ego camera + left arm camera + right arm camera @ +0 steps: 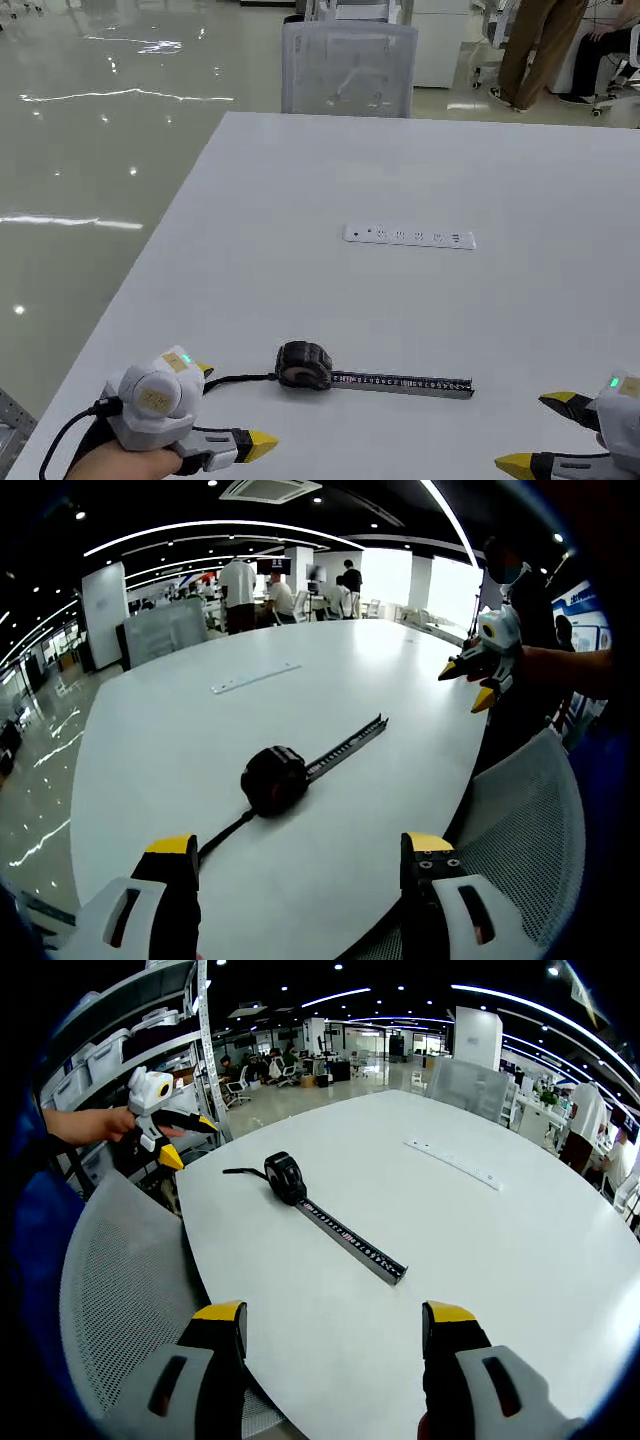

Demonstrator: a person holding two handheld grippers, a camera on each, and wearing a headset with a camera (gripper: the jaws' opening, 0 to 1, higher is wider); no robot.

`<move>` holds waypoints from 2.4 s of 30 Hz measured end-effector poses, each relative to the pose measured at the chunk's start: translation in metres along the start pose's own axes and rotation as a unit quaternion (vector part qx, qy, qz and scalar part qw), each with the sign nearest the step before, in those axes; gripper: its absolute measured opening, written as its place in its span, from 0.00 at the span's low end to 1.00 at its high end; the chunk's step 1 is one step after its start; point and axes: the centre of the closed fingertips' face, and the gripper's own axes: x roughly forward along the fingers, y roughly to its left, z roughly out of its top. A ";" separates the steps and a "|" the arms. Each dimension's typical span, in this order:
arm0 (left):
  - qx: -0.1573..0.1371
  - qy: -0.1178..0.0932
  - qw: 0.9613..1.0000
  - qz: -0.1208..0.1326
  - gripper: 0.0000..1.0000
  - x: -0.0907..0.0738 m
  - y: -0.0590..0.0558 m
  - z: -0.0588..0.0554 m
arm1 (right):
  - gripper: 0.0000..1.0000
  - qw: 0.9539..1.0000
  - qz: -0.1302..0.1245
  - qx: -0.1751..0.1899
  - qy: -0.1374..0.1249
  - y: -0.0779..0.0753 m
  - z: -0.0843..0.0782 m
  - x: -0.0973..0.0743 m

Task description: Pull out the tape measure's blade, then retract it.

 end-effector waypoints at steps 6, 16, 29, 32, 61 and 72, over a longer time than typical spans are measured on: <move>-0.030 0.003 0.999 0.011 0.86 -0.006 0.000 -0.001 | 0.75 0.999 -0.011 0.038 -0.019 0.010 0.005 -0.009; -0.055 -0.001 0.998 0.019 0.95 -0.019 -0.002 0.001 | 0.84 0.996 -0.032 0.072 -0.029 0.023 0.005 -0.028; -0.080 -0.005 0.996 0.034 1.00 -0.039 -0.007 0.001 | 0.93 0.993 -0.056 0.096 -0.043 0.033 0.009 -0.051; -0.089 0.002 0.996 0.032 1.00 -0.042 -0.010 -0.002 | 0.93 0.993 -0.057 0.094 -0.042 0.036 0.010 -0.054; -0.150 0.013 0.984 0.096 1.00 0.003 -0.014 0.006 | 0.92 1.000 -0.014 0.017 0.017 0.026 0.012 -0.013; -0.149 0.024 0.984 0.099 1.00 0.035 -0.005 0.014 | 0.92 0.999 0.010 -0.001 0.044 0.006 0.010 0.010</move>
